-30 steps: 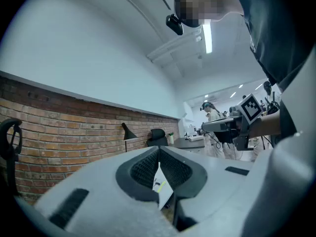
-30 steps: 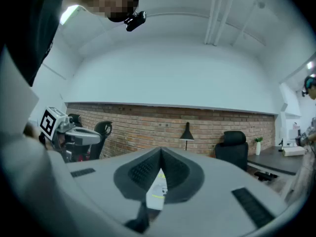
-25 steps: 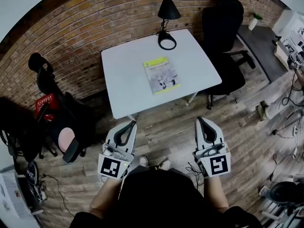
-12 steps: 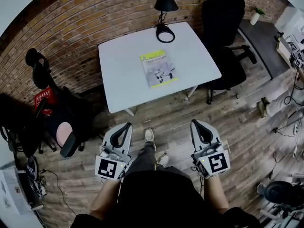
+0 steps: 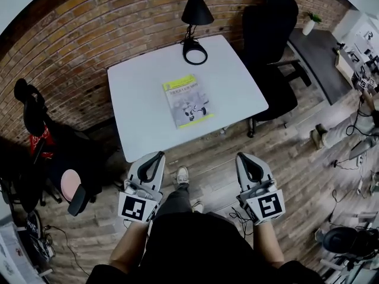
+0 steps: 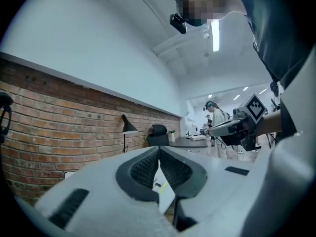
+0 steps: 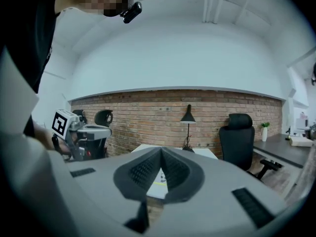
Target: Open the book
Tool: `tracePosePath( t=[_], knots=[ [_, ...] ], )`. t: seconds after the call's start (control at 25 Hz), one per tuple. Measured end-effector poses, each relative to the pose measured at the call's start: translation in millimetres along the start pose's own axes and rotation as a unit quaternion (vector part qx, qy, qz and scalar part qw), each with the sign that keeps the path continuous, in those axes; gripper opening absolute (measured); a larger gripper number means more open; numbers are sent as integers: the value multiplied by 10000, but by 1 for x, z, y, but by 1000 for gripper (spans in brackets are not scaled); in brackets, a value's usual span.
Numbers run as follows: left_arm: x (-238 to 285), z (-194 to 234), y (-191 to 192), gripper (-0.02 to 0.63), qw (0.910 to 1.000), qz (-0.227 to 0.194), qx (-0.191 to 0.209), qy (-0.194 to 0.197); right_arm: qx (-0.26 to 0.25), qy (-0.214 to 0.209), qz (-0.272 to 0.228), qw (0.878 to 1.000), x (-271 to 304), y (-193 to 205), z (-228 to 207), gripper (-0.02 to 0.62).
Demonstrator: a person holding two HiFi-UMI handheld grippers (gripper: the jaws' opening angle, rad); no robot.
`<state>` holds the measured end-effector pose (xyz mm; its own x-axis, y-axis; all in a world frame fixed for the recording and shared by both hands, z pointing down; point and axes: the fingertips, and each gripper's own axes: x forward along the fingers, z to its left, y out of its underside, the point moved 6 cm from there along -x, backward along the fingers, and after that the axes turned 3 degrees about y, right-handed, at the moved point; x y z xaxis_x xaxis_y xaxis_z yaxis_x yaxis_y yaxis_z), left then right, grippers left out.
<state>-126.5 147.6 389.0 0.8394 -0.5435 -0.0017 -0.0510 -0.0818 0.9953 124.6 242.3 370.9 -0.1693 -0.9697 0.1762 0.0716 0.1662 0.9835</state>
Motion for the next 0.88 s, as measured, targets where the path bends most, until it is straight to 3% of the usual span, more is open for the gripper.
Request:
tracePosePath(
  t=[0.36, 0.6, 0.88],
  knots=[
    [71, 80, -1, 29, 9996, -230, -155, 17, -266, -3, -47, 9996, 103, -41, -33, 12],
    [99, 126, 3, 29, 9996, -172, -192, 111, -293, 71, 13, 9995, 146, -53, -37, 12],
    [128, 124, 12, 29, 9985, 5, -496, 226, -163, 61, 280, 9995, 167, -41, -56, 12]
  ],
)
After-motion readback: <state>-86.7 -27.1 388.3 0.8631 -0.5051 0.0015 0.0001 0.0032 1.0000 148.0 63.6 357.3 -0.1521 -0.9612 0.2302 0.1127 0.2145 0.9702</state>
